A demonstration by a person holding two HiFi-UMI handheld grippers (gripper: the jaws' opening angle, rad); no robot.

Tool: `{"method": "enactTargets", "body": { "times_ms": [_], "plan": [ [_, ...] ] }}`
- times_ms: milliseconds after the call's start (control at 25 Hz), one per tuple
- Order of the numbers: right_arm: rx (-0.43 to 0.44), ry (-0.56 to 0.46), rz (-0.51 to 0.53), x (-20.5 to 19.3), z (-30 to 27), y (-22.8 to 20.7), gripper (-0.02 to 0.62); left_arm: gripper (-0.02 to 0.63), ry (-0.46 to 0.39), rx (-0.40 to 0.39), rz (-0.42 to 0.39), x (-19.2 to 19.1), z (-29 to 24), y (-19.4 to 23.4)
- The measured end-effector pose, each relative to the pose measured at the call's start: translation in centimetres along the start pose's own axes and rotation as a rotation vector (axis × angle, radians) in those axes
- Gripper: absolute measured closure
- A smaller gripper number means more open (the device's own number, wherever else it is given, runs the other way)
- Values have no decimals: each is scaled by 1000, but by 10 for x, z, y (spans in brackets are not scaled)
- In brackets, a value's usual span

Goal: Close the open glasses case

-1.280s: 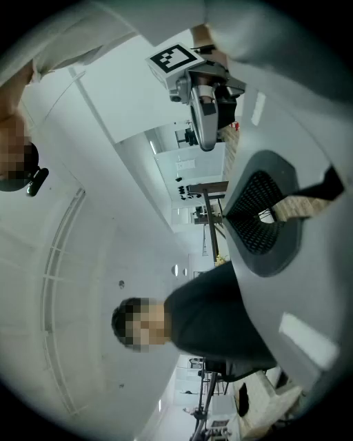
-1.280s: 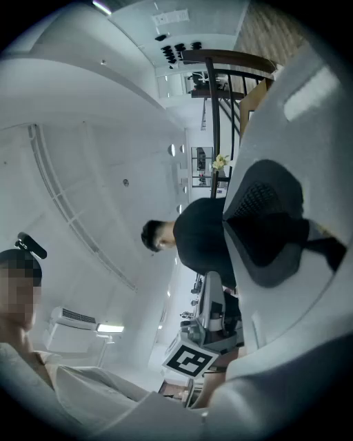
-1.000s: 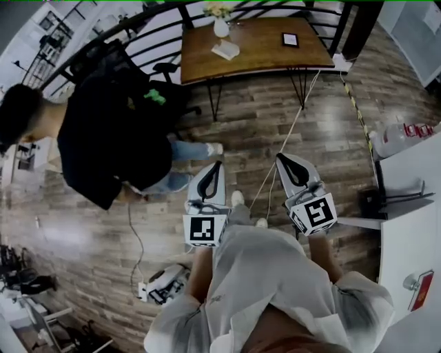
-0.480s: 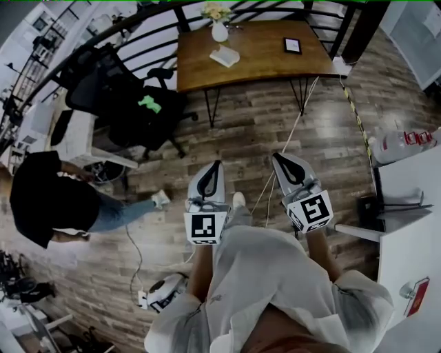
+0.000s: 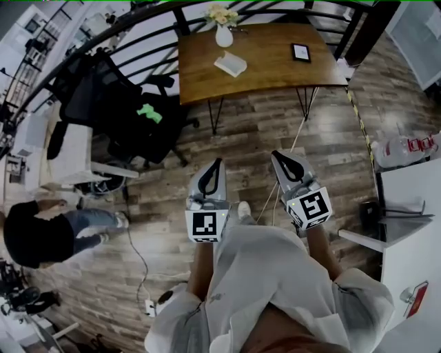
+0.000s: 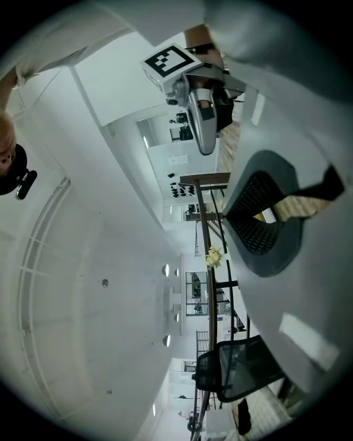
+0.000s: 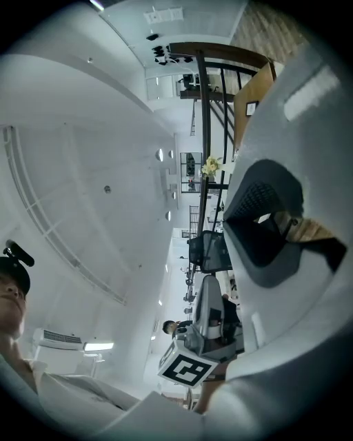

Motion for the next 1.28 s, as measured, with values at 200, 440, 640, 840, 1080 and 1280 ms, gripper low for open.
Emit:
{"method": "enactTargets", "body": {
  "times_ms": [200,440,640,840,1080,1280],
  "plan": [
    [-27,14,7,2,-42,-9,592,588,29,-14,5,-12,-29,37],
    [-57,41,14,1,-73,-10,592,588,34,-42,17,-17,-55,69],
    [-70,47,10,2,-94,-17,592,588,41,-55,24,-22,-70,82],
    [-64,39,21,2,-114,-23,592,588,38,-60,21,-24,-84,93],
    [-55,33,26,8,-146,-47,592,587,33,-46,17,-21,-115,111],
    [-41,18,31,17,-175,-76,592,587,24,-25,11,-14,-150,123]
  ]
}}
Point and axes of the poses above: the fingertips, and each gripper's own axes: z backward along the fingers, y to its left, x out of its top, the point moved 10 cm from there along z, backward along the fingers
